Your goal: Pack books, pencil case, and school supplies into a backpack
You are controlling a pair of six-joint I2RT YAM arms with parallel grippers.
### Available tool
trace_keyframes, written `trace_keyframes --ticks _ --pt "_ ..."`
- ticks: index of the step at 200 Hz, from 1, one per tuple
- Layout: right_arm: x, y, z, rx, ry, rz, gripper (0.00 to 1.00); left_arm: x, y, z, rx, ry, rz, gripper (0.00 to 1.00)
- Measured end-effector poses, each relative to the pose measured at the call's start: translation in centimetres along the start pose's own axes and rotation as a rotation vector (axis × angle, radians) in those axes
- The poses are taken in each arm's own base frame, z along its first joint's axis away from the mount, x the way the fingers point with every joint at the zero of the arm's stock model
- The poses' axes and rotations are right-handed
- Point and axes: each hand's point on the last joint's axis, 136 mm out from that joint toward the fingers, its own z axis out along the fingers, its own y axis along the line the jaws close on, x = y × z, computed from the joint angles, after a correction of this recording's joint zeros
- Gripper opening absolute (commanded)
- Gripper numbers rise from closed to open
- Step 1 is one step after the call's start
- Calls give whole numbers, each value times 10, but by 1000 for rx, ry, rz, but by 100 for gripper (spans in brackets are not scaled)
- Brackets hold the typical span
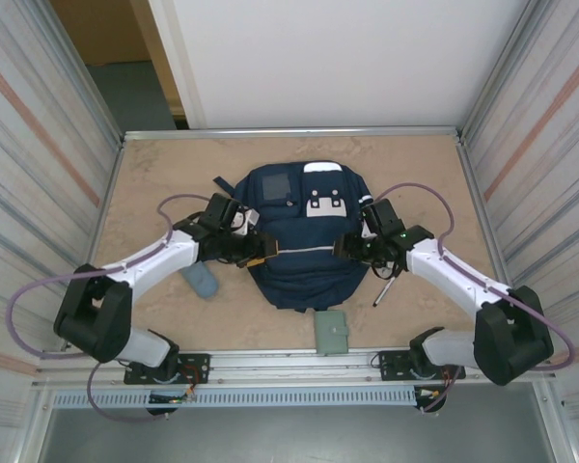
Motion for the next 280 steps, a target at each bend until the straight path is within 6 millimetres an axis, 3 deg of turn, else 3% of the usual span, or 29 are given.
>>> trace_keyframes --ticks 38,66,84,119,170,224,280 --pt "4 5 11 -30 41 39 63 -2 16 17 -56 35 -67 54" --pt "5 11 18 -70 70 66 40 -10 15 18 -66 22 -85 51" --pt "3 17 22 -105 83 79 36 -21 14 12 -63 -9 -104 47" --pt "-14 42 18 -213 60 89 37 -50 9 -11 -48 -94 -140 45" --pt "-49 81 -10 -346 -50 94 38 -94 -26 -52 -18 -246 -112 43" --pt "-69 94 -24 -394 -104 77 40 -113 -36 -59 16 -326 -124 42" --pt "-70 99 -23 -424 -105 0 53 -120 -37 -60 16 -353 -116 42"
